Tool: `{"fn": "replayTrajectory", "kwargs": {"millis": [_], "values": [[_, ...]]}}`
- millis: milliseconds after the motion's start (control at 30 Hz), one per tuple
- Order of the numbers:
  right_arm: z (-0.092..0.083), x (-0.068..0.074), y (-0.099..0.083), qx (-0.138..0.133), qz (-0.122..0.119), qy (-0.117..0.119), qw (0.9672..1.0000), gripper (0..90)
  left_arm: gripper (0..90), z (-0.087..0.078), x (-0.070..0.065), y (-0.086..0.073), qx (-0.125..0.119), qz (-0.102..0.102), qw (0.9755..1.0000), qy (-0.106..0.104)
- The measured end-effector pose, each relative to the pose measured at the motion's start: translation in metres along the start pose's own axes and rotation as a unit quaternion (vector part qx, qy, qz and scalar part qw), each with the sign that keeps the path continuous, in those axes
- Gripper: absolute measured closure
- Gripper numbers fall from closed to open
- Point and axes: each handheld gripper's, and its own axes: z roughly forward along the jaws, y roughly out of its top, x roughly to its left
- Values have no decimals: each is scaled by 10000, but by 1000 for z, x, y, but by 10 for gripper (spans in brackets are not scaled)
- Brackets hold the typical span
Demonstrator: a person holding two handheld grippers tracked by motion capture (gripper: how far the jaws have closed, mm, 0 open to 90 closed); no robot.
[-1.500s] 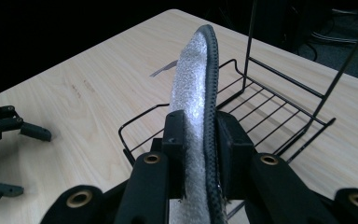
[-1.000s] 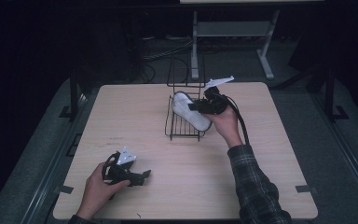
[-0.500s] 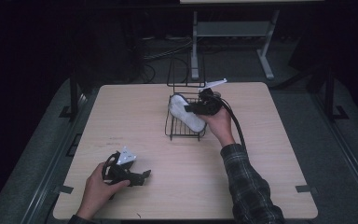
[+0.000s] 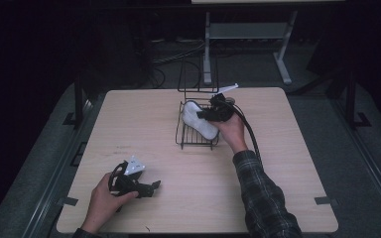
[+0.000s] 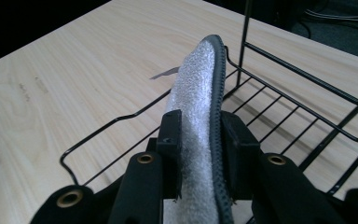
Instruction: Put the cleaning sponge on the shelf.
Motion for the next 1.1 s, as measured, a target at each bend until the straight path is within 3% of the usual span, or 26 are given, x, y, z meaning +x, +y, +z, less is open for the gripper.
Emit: {"fn": "replayTrajectory", "kwargs": {"millis": [500, 700, 833, 1100], "values": [[7, -12, -6, 56, 41, -253, 9997, 585, 123, 0, 0, 0, -7, -3, 10000, 2], [10, -18, -10, 126, 168, -295, 9993, 551, 123, 0, 0, 0, 0, 5, 10000, 4], [12, -18, -10, 228, 76, -409, 9989, 509, 123, 0, 0, 0, -5, -3, 10000, 3], [9, -19, -13, 168, 132, -378, 9991, 517, 123, 0, 0, 0, 0, 5, 10000, 4]]}}
